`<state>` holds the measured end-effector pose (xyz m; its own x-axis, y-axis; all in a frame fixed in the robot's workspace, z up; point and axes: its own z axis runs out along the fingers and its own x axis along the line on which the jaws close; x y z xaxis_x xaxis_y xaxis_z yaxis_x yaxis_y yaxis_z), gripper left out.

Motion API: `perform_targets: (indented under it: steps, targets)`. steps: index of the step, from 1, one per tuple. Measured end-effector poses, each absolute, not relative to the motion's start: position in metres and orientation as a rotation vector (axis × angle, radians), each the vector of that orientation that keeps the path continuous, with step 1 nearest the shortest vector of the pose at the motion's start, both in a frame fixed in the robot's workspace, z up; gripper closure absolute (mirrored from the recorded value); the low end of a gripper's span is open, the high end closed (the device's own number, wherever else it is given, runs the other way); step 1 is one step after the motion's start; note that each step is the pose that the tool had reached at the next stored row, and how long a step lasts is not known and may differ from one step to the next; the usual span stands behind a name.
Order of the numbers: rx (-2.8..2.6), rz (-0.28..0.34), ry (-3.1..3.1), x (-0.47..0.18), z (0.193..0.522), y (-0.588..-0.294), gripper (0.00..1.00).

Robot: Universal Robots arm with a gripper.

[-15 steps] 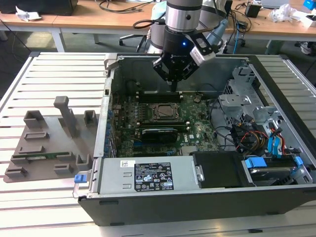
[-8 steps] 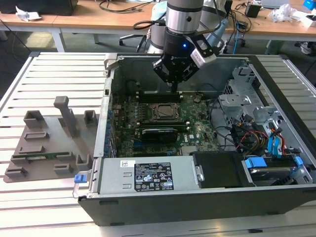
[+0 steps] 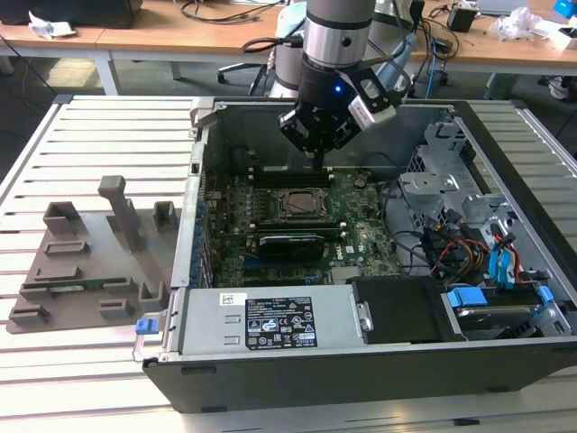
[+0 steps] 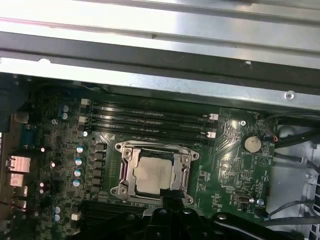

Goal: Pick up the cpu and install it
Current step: 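Install the second cpu locking lever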

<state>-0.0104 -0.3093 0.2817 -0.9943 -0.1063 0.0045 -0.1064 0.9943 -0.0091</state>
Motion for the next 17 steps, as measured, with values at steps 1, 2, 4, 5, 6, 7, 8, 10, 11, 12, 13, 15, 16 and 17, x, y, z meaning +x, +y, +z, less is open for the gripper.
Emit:
perform_targets:
  steps: [1,2,4,5,6,7,8,10,11,12,13,15,16,17]
  targets:
    - [0.167,-0.034,-3.135,-0.010,0.282,-0.310,0.89]
    - [0.167,-0.074,-3.135,-0.010,0.282,-0.310,0.89]
    - [0.168,-0.165,-3.135,-0.010,0.282,-0.311,0.89]
    - [0.168,-0.206,-3.134,-0.010,0.282,-0.311,0.89]
    - [0.168,-0.229,-3.133,-0.010,0.282,-0.311,0.89]
    - [0.167,-0.269,-3.131,-0.010,0.282,-0.311,0.89]
    - [0.167,-0.292,-3.130,-0.010,0.282,-0.311,0.89]
    - [0.167,-0.296,-3.130,-0.010,0.282,-0.316,0.89]
    - [0.167,-0.296,-3.130,-0.010,0.282,-0.321,0.89]
    - [0.168,-0.296,-3.130,-0.010,0.282,-0.329,0.89]
    - [0.167,-0.296,-3.130,-0.010,0.281,-0.335,0.89]
    - [0.167,-0.282,-3.131,-0.010,0.281,-0.342,0.89]
    - [0.168,-0.228,-3.133,-0.010,0.281,-0.342,0.89]
    - [0.168,-0.178,-3.135,-0.010,0.281,-0.342,0.89]
